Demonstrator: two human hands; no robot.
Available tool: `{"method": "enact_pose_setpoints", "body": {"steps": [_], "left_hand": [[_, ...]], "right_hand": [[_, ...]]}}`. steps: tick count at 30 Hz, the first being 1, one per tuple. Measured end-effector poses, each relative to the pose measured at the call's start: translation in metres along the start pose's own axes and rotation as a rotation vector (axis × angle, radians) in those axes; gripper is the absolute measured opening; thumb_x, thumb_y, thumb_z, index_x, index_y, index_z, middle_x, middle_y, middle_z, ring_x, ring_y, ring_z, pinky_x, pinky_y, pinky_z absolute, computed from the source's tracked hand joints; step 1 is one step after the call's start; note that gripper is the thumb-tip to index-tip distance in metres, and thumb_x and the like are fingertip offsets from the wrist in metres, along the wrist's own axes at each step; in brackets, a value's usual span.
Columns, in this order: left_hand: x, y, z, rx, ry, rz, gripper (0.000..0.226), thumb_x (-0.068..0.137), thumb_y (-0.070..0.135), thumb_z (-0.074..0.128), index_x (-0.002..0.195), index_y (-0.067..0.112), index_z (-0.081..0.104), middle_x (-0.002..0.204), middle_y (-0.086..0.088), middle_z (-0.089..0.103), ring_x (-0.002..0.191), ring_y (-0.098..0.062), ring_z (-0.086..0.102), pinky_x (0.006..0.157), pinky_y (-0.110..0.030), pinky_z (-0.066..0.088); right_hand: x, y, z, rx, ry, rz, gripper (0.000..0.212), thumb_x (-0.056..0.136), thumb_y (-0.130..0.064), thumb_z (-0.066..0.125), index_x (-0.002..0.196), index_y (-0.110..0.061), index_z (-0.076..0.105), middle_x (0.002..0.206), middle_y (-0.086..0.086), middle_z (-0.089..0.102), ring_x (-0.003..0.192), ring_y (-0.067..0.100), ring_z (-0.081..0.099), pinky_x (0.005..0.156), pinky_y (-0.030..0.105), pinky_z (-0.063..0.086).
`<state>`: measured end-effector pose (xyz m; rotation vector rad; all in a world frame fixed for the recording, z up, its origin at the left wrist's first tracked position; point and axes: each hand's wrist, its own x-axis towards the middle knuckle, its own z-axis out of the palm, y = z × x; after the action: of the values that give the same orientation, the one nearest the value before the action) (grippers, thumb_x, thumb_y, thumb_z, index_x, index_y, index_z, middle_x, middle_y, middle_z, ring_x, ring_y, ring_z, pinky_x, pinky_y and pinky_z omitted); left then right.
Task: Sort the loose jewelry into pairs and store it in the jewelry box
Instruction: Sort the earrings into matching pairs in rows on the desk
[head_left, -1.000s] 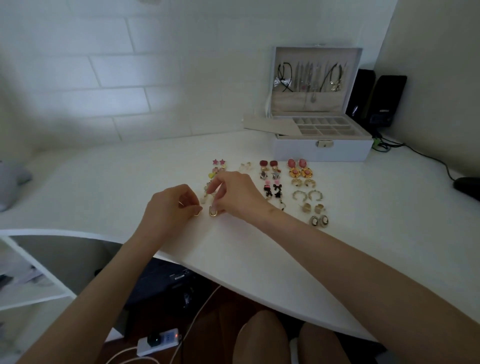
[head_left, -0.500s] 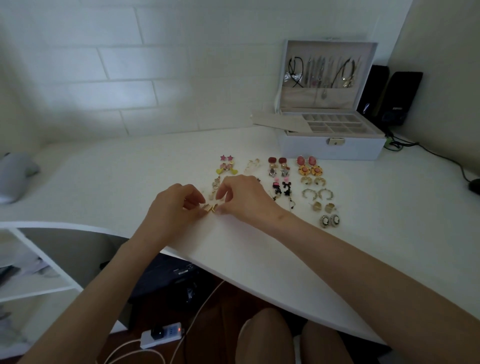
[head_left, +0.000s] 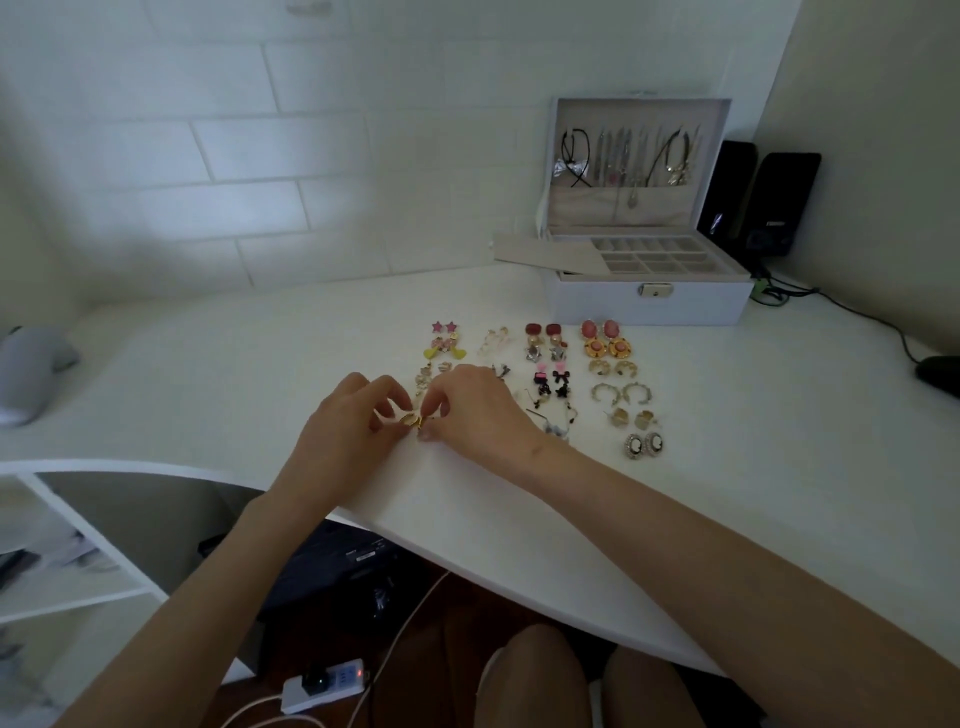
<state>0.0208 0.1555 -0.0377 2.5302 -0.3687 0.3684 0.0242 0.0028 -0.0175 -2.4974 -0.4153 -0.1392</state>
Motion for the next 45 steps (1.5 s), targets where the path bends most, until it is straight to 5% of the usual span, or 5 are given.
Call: {"method": "enact_pose_setpoints", "body": {"steps": [18, 32, 36, 40, 45], "left_hand": [[-0.008, 0.015, -0.005, 0.022, 0.103, 0.032, 0.015, 0.083, 0.014, 0.067, 0.096, 0.013, 0.059, 0.098, 0.003, 0.048, 0.069, 0.004, 0.049, 0.061, -0.009, 0.034], [0.05, 0.165, 0.047, -0.354, -0.082, 0.103, 0.016, 0.087, 0.021, 0.062, 0.101, 0.014, 0.056, 0.102, -0.001, 0.06, 0.084, -0.008, 0.057, 0.063, -0.011, 0.043], [0.089, 0.185, 0.072, -0.393, -0.169, -0.047, 0.039, 0.089, 0.028, 0.059, 0.123, 0.015, 0.047, 0.108, -0.007, 0.054, 0.094, -0.018, 0.055, 0.069, -0.024, 0.045], [0.136, 0.184, 0.086, -0.376, -0.194, -0.232, 0.062, 0.084, 0.034, 0.062, 0.138, 0.021, 0.035, 0.131, -0.019, 0.047, 0.118, -0.035, 0.047, 0.1, -0.044, 0.042], [0.169, 0.18, 0.099, -0.261, -0.151, -0.335, 0.059, 0.09, 0.038, 0.054, 0.142, 0.028, 0.029, 0.147, -0.019, 0.021, 0.136, -0.036, 0.019, 0.111, -0.039, 0.02]], "right_hand": [[-0.023, 0.004, -0.027, 0.055, 0.115, -0.045, 0.02, 0.083, -0.025, 0.067, 0.1, -0.015, 0.067, 0.096, 0.001, 0.059, 0.089, 0.015, 0.056, 0.081, 0.028, 0.044], [-0.075, 0.13, -0.146, 0.143, 0.363, 0.261, 0.006, 0.082, -0.017, 0.069, 0.088, -0.015, 0.071, 0.085, 0.0, 0.069, 0.075, 0.013, 0.064, 0.068, 0.019, 0.046], [-0.07, 0.164, -0.162, 0.197, 0.399, 0.294, 0.008, 0.084, -0.018, 0.068, 0.09, -0.013, 0.071, 0.085, 0.004, 0.069, 0.069, 0.012, 0.063, 0.063, 0.017, 0.046], [-0.044, 0.193, -0.171, 0.23, 0.4, 0.35, 0.015, 0.084, -0.02, 0.067, 0.098, -0.014, 0.069, 0.096, 0.006, 0.068, 0.081, 0.015, 0.06, 0.074, 0.028, 0.05], [-0.007, 0.215, -0.173, 0.154, 0.481, 0.337, 0.028, 0.087, -0.019, 0.063, 0.114, -0.012, 0.064, 0.119, 0.01, 0.057, 0.104, 0.022, 0.057, 0.083, 0.024, 0.039]]}}
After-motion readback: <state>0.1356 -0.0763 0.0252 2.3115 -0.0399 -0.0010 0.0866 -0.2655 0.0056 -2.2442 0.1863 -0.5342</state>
